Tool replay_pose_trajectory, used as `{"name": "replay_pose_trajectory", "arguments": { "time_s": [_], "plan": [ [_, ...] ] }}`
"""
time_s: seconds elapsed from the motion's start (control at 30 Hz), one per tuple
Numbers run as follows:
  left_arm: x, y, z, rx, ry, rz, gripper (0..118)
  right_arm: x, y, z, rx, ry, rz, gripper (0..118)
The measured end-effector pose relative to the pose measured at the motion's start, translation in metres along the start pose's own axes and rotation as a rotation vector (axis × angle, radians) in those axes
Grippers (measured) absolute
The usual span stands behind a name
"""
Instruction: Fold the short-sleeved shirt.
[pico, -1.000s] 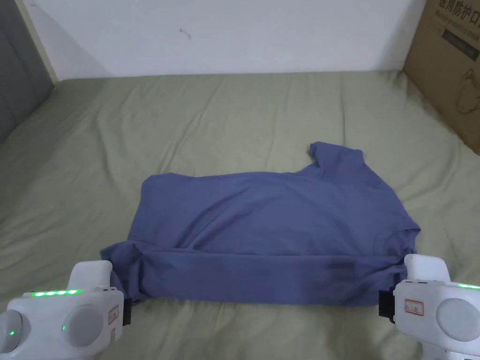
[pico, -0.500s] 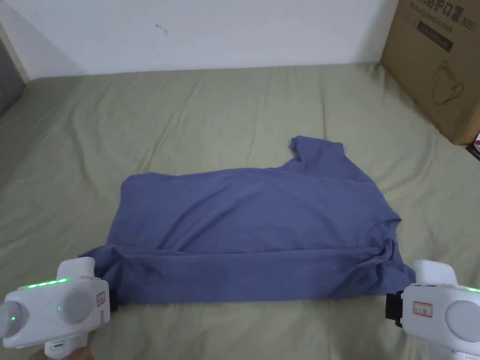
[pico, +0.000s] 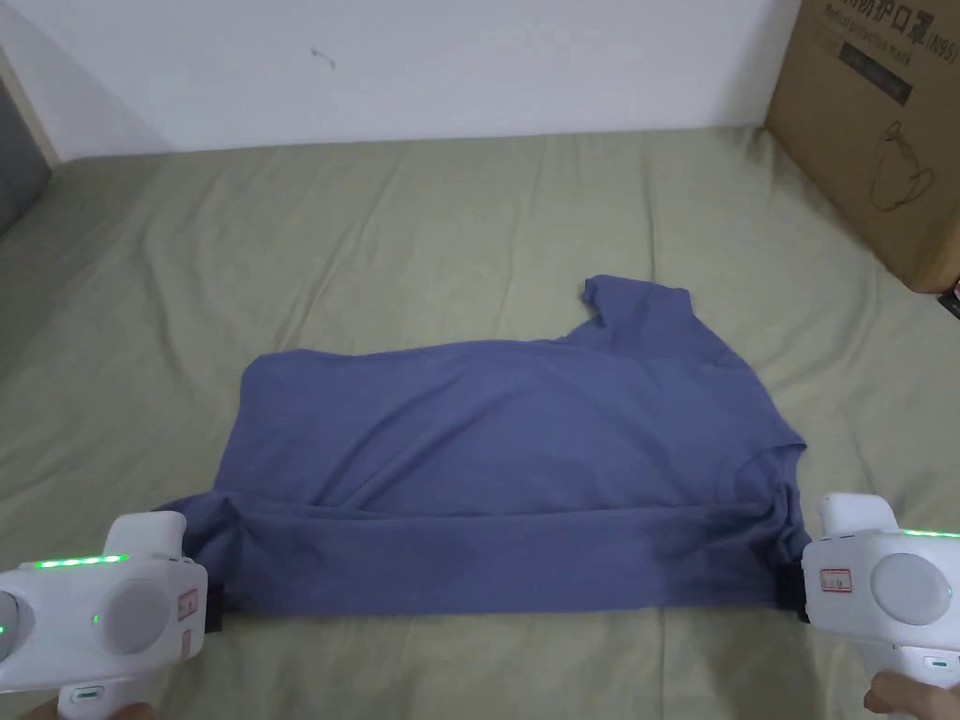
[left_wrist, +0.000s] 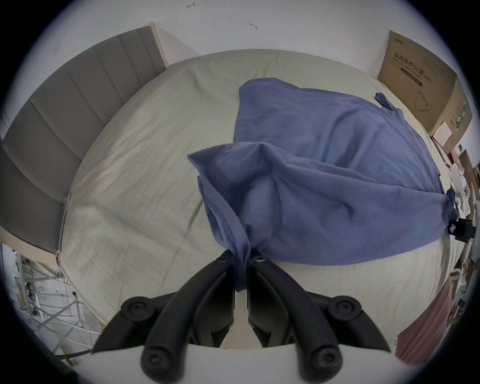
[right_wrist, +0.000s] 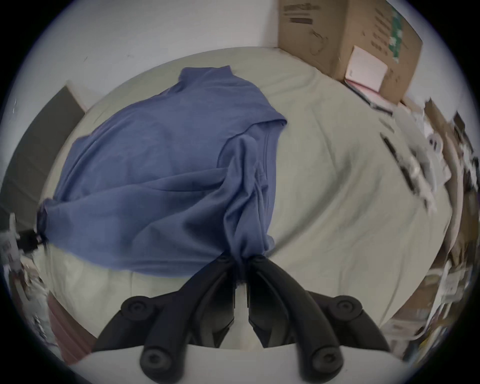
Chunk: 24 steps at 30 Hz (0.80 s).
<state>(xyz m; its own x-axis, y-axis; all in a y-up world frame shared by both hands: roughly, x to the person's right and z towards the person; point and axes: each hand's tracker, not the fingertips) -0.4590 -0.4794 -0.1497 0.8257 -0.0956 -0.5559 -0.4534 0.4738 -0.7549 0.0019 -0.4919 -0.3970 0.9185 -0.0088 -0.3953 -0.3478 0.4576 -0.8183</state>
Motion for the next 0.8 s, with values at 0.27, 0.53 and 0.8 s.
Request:
{"name": "replay_pose_trajectory", "arguments": {
  "time_s": [0.27, 0.53, 0.8],
  "plan": [
    [-0.008, -0.01, 0.033, 0.012, 0.028, -0.05, 7, 0.007, -0.015, 0.035, 0.022, -0.041, -0.038, 7],
    [-0.007, -0.076, 0.033, -0.079, 0.046, -0.106, 7, 0.021, -0.092, 0.055, -0.049, 0.007, -0.1, 7],
    [0.003, -0.045, 0.056, -0.034, 0.031, -0.024, 76, 0.009, -0.071, 0.076, 0.035, -0.026, -0.046, 71]
  ]
}}
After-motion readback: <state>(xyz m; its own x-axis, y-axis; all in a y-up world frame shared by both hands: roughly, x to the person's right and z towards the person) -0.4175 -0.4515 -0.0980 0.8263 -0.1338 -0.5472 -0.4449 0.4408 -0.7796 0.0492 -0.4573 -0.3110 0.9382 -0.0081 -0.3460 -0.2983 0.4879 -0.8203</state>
